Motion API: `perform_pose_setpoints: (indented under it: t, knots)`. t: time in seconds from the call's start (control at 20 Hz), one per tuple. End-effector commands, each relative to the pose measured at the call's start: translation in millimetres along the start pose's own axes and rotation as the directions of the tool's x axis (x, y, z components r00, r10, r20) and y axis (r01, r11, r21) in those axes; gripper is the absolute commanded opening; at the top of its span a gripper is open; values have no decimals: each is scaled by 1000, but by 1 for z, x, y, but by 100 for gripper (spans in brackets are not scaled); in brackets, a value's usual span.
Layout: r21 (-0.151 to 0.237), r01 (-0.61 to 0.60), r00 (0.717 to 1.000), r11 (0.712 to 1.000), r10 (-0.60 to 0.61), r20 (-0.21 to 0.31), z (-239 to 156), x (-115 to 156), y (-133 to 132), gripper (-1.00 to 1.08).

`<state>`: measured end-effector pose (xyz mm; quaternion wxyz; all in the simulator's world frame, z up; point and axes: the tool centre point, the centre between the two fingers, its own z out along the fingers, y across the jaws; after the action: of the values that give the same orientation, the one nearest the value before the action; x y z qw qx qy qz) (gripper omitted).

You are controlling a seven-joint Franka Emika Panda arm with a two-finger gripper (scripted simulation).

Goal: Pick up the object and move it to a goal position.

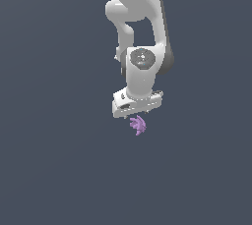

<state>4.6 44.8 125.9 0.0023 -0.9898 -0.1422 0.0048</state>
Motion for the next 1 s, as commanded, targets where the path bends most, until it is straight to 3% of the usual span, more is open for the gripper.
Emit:
perform_pose_setpoints:
  t: [0.0, 0.45, 0.95]
  knots:
    - [-3, 63, 998, 998, -63, -2, 8, 3, -4, 100]
    - [-7, 196, 980, 980, -197, -7, 26, 10, -13, 100]
    - [-7, 206, 979, 979, -206, -7, 37, 10, -13, 100]
